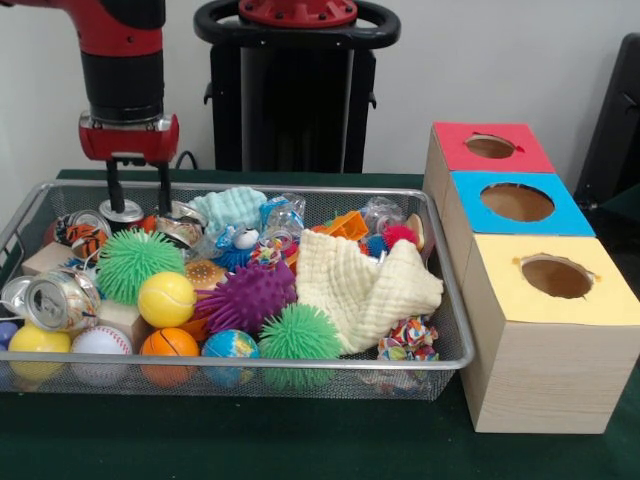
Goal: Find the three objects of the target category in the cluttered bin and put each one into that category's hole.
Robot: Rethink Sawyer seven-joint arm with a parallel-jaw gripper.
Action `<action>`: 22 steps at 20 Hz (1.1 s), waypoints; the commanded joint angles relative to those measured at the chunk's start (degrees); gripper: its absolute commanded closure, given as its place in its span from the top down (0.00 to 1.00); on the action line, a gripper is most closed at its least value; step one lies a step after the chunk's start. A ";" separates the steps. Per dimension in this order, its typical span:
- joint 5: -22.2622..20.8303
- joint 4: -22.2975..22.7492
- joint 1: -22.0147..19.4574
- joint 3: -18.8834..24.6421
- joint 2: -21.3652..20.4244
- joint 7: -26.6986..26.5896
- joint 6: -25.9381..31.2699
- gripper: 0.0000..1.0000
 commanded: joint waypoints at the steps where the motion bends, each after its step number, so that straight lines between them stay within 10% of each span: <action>1: 5.00 2.73 -0.26 5.66 -4.66 4.62 6.67 1.00; 22: 7.38 -10.31 -0.73 6.54 3.95 -0.88 14.08 1.00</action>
